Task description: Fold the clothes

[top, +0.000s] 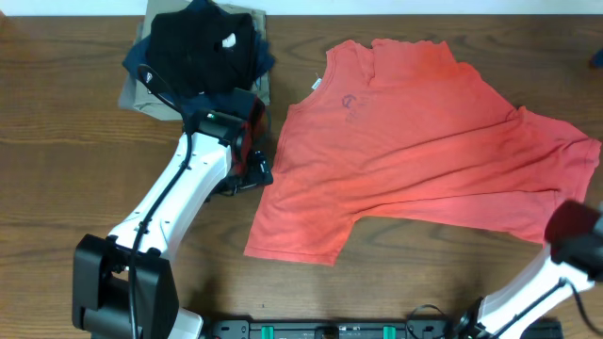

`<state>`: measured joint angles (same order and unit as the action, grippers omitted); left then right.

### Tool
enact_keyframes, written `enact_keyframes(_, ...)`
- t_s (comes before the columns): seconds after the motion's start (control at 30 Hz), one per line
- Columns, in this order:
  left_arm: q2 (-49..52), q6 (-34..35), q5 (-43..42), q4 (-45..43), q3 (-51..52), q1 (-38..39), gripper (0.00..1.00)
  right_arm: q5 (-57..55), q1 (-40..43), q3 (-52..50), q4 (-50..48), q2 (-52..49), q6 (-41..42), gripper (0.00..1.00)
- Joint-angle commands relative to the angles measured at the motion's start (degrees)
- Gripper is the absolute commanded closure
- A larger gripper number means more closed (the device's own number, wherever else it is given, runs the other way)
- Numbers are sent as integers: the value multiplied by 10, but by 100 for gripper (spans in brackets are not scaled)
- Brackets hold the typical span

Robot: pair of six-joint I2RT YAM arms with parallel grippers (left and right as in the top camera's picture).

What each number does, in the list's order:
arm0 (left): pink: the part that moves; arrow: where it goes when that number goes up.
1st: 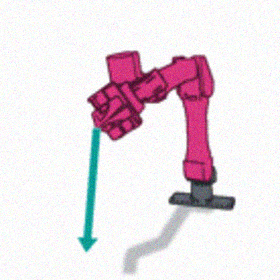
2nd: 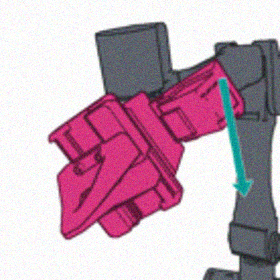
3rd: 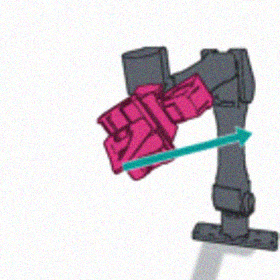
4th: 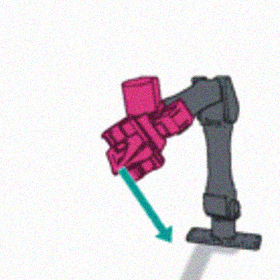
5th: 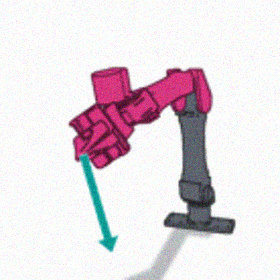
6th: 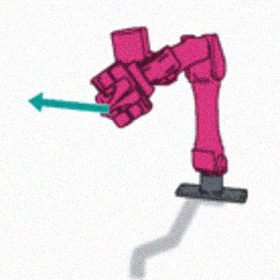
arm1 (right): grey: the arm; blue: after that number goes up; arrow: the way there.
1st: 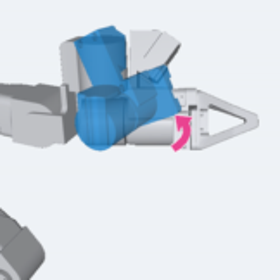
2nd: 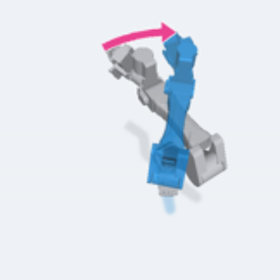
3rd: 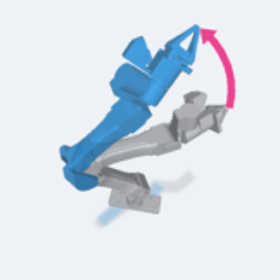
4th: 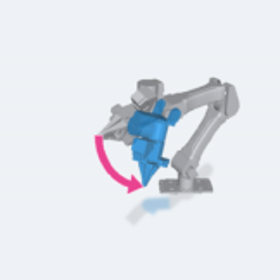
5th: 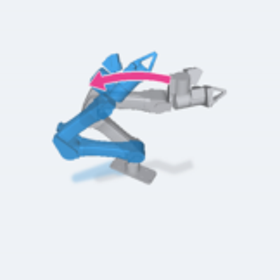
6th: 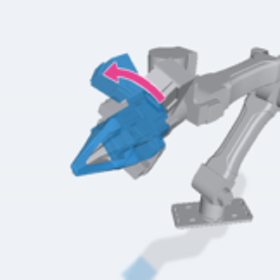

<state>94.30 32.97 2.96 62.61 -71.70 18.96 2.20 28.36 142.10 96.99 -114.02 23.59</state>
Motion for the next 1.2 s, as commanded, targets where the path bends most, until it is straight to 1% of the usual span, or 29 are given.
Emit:
enact_keyframes(0.0, 3, -4, 0, 3, 2, 1, 2, -70, -1, -116, 3, 60, 19, 1)
enact_keyframes(0.1, 3, -4, 0, 3, 2, 1, 2, -80, 16, -238, -14, 115, 54, 1)
enact_keyframes(0.27, 3, -4, 0, 9, 2, 1, 2, -78, 68, -392, -99, 174, 62, 1)
enact_keyframes(0.4, 3, -11, 0, 12, 2, 1, 2, -80, 112, -480, -169, 179, 38, 0)
enact_keyframes(0.53, 3, -15, 0, 12, 3, 1, 2, -67, 139, -572, -241, 177, 38, 1)
enact_keyframes(0.6, 3, -15, 0, 12, 3, 1, 2, -50, 147, -613, -276, 176, 38, 5)
enact_keyframes(0.7, 3, -15, 0, 12, 3, 1, 2, -21, 154, -660, -329, 172, 38, 20)
enact_keyframes(0.73, 3, -15, 1, 12, 3, 1, 2, -16, 154, -673, -347, 172, 38, 23)
enact_keyframes(0.9, 3, -15, 0, 12, 3, 1, 2, -13, 154, -709, -413, 172, 38, 24)
enact_keyframes(1.07, 3, -15, 1, 7, 12, 1, 2, -13, 154, -710, -449, 162, 36, 30)
enact_keyframes(1.17, 3, -15, 0, -3, 25, 1, 2, -7, 154, -710, -473, 148, 15, 34)
